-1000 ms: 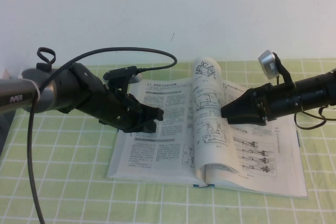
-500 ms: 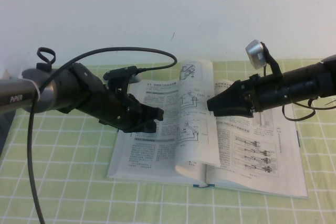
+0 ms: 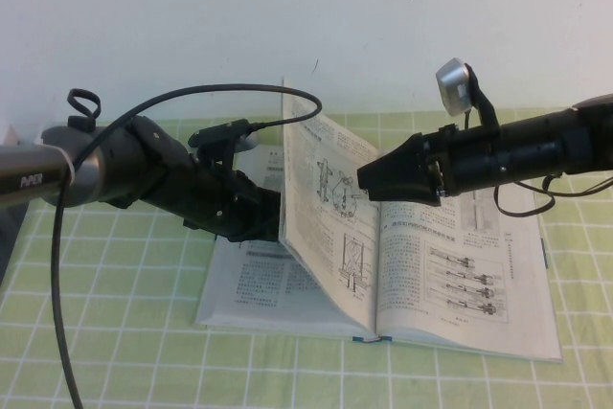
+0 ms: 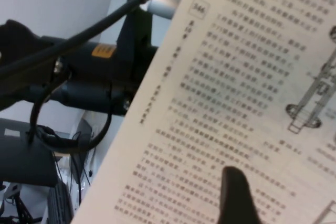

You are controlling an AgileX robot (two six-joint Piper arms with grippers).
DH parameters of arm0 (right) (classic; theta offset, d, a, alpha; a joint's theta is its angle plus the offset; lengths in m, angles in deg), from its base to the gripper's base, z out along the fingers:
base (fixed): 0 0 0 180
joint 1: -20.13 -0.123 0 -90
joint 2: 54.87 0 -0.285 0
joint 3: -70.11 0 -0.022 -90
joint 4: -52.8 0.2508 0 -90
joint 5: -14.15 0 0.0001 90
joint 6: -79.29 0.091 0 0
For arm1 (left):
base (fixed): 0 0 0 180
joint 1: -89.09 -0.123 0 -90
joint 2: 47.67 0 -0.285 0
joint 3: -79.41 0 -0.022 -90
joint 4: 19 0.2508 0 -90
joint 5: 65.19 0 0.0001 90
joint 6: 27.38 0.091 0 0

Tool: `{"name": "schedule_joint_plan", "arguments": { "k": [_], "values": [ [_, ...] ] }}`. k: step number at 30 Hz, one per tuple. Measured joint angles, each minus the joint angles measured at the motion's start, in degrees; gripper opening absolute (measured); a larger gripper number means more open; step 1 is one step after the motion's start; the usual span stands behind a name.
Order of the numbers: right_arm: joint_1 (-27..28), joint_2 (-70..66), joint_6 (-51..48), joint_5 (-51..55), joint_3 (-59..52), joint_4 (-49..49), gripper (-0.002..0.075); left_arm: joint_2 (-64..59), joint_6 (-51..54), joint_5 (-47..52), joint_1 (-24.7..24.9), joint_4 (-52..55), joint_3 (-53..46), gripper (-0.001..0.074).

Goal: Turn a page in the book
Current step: Open the closed book

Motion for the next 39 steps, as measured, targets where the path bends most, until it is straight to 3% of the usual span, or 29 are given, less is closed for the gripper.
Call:
{"name": "schedule_joint_plan", "arguments": {
  "k": [13, 24, 32, 39],
  "values": [
    [-0.95, 0.0, 0.0, 0.0, 0.0, -5.56, 0.039, -0.01, 2.68, 3.66, 0.0, -3.48, 0.0, -0.0003],
    [-0.38, 2.36, 0.28, 0.0, 0.0, -17.1, 0.0264, 7.56, 4.49, 5.07, 0.22, -3.97, 0.0, -0.0003],
    [-0.06, 3.89, 7.47, -3.15, 0.0, -32.03, 0.0243, 8.08, 4.89, 5.47, 0.22, -4.54, 0.0, -0.0003],
    [-0.02, 3.89, 10.07, -7.25, 0.0, -36.48, 0.0197, 8.08, 6.16, 5.84, 0.22, -8.47, 0.0, -0.0003]
  ]
}}
